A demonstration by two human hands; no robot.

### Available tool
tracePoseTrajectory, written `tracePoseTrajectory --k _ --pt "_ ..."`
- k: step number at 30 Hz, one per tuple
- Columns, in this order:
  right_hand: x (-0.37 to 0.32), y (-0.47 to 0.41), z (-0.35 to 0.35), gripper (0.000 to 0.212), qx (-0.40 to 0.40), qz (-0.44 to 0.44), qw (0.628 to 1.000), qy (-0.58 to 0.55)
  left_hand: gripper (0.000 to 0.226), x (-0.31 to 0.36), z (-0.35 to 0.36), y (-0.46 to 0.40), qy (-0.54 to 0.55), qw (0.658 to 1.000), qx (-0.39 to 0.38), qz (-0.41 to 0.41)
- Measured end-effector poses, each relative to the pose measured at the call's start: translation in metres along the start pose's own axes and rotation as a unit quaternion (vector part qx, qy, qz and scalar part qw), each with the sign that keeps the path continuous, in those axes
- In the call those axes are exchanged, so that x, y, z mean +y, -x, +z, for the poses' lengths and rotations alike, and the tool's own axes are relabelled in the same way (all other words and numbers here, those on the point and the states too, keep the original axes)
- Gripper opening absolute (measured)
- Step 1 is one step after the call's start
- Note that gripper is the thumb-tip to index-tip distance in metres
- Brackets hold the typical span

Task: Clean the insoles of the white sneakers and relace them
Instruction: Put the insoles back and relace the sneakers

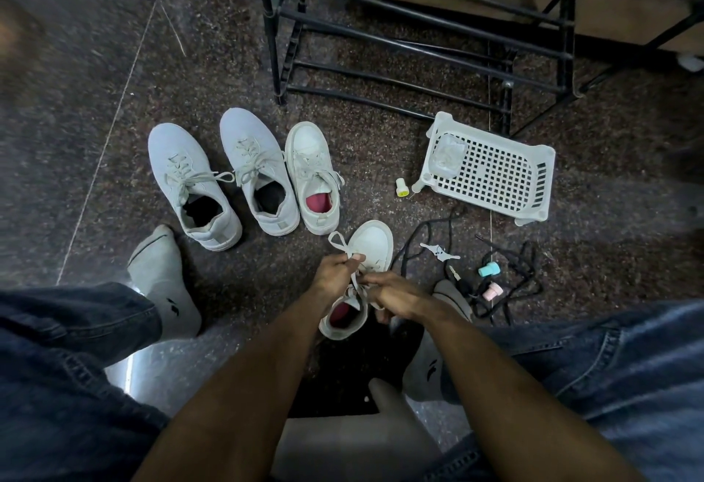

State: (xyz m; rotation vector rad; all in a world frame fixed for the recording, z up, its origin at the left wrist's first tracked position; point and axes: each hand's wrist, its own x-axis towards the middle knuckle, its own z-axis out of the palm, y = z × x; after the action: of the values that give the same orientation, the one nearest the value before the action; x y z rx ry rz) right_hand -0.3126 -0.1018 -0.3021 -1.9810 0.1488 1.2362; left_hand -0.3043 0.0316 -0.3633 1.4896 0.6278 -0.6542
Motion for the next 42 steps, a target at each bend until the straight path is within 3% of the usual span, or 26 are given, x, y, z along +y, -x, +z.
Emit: tracePoseTrajectory --k 1,4,7,10,14,17,18,22,24,26,31,33,35,37,42 --pt "0.001 -0.001 0.004 0.014 0.016 -0.016 1.0 -0.017 0.014 0.0 -0.001 0.0 0.004 1.0 0.001 -0.005" --pt "0.013 -0.017 0.014 0.023 0.078 -0.016 0.996 -0.034 0.021 0.0 -0.002 0.0 0.014 1.0 0.001 -0.02" --pt "0.025 -0.033 0.022 0.024 0.112 0.0 0.992 -0.059 0.027 -0.003 -0.006 -0.001 -0.02 1.0 -0.007 0.016" --pt "0.014 -0.03 0.022 0.037 0.134 0.029 0.982 -0.128 0.017 -0.003 -0.015 0.004 -0.095 0.992 -0.05 0.071" --pt "0.011 -0.031 0.02 0.028 0.147 0.083 0.959 -0.228 0.005 -0.013 -0.031 0.009 -0.242 0.961 -0.091 0.101" --pt "0.008 -0.029 0.019 0.019 0.143 0.115 0.951 -0.248 0.009 -0.007 -0.039 0.017 -0.372 0.917 -0.089 0.117" --pt "0.007 -0.028 0.018 0.016 0.14 0.124 0.951 -0.246 0.003 -0.002 -0.04 0.021 -0.417 0.893 -0.087 0.145" --pt "0.003 -0.033 0.016 0.016 0.148 0.15 0.945 -0.248 0.017 0.01 -0.038 0.033 -0.569 0.767 -0.075 0.288" --pt "0.002 -0.037 0.019 0.021 0.165 0.143 0.946 -0.238 0.019 0.011 -0.036 0.034 -0.602 0.729 -0.081 0.315" --pt "0.005 -0.039 0.021 0.028 0.185 0.12 0.946 -0.239 0.016 0.012 -0.035 0.033 -0.589 0.744 -0.089 0.305" --pt "0.013 -0.035 0.023 0.03 0.173 0.032 0.964 -0.201 0.017 0.011 -0.039 0.031 -0.457 0.861 -0.047 0.218" --pt "0.017 -0.033 0.023 0.025 0.169 -0.007 0.974 -0.148 0.013 0.013 -0.039 0.03 -0.444 0.874 -0.042 0.192" --pt "0.021 -0.033 0.024 0.013 0.173 -0.047 0.981 -0.068 0.013 0.015 -0.038 0.03 -0.452 0.871 -0.043 0.188" --pt "0.02 -0.034 0.023 0.016 0.185 -0.054 0.981 -0.015 0.015 0.018 -0.037 0.03 -0.469 0.86 -0.041 0.199" --pt "0.013 -0.035 0.019 0.035 0.135 0.009 0.988 -0.076 0.023 0.012 -0.035 0.029 -0.569 0.783 -0.029 0.25"
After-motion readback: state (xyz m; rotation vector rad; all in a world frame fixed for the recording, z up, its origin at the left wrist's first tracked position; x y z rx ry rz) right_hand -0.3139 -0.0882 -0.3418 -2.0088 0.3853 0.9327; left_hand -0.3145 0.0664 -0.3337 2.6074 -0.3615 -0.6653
